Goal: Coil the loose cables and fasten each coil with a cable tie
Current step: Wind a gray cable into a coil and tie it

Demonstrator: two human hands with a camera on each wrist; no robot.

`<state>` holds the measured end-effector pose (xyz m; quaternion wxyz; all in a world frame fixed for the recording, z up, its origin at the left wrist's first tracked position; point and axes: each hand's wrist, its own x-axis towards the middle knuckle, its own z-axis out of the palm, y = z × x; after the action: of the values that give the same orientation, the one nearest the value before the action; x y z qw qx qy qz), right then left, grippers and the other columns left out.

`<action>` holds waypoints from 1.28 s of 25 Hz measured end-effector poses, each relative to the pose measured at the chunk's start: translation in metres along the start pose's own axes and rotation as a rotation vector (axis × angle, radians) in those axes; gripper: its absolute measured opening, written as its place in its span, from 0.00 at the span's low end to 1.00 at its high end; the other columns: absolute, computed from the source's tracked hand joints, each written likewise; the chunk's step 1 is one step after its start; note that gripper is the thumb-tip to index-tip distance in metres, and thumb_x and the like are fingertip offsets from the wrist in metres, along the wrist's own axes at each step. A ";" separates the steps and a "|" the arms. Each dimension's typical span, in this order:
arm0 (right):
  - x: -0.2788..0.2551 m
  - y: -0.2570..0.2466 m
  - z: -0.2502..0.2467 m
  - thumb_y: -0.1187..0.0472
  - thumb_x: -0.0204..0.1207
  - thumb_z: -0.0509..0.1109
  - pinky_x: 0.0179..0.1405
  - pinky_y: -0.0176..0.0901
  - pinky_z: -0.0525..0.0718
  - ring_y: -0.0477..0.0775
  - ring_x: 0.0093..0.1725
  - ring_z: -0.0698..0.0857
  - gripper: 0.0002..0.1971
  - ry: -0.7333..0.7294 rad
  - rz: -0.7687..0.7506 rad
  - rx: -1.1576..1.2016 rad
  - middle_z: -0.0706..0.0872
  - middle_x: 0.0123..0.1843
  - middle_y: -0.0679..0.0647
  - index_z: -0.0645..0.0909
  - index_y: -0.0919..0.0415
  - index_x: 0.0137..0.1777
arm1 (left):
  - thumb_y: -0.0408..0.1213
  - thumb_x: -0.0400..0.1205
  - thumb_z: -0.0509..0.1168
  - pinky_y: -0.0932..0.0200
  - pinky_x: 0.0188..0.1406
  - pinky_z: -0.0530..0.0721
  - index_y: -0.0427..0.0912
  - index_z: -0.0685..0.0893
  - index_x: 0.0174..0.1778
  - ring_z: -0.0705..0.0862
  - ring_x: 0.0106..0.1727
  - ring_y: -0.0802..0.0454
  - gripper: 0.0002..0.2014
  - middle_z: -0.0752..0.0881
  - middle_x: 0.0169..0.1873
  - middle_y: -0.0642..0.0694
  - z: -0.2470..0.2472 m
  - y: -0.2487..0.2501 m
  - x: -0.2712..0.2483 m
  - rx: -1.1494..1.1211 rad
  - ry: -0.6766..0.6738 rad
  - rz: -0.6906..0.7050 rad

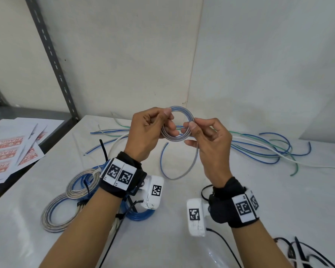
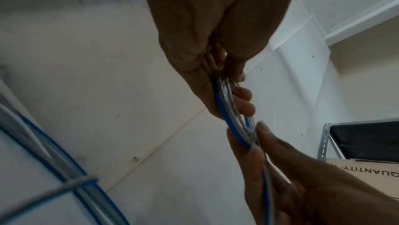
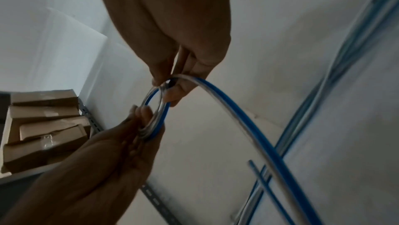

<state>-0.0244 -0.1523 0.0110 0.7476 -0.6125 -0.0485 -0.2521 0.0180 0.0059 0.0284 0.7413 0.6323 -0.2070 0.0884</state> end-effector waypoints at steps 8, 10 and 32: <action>0.008 0.006 -0.010 0.68 0.79 0.77 0.34 0.41 0.85 0.59 0.42 0.93 0.04 0.012 -0.106 -0.105 0.94 0.44 0.60 0.86 0.60 0.50 | 0.36 0.87 0.67 0.49 0.47 0.92 0.30 0.87 0.59 0.93 0.43 0.43 0.12 0.93 0.44 0.34 -0.001 0.000 -0.002 0.007 -0.143 -0.202; 0.012 0.002 -0.019 0.67 0.79 0.77 0.33 0.42 0.85 0.58 0.41 0.93 0.04 -0.104 -0.106 -0.220 0.94 0.44 0.58 0.87 0.58 0.49 | 0.34 0.86 0.69 0.46 0.51 0.92 0.29 0.87 0.59 0.92 0.46 0.42 0.11 0.92 0.47 0.32 -0.008 0.002 -0.002 0.075 -0.252 -0.253; 0.013 -0.015 -0.027 0.68 0.83 0.71 0.28 0.43 0.79 0.59 0.35 0.88 0.10 -0.402 -0.117 -0.350 0.92 0.42 0.56 0.90 0.55 0.56 | 0.59 0.89 0.52 0.45 0.49 0.87 0.38 0.75 0.35 0.75 0.25 0.48 0.29 0.71 0.23 0.46 0.007 0.008 -0.004 0.076 -0.366 -0.469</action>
<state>-0.0259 -0.1834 0.0231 0.5901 -0.7662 -0.1868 -0.1727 0.0104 0.0007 0.0345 0.6678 0.6955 -0.1819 -0.1931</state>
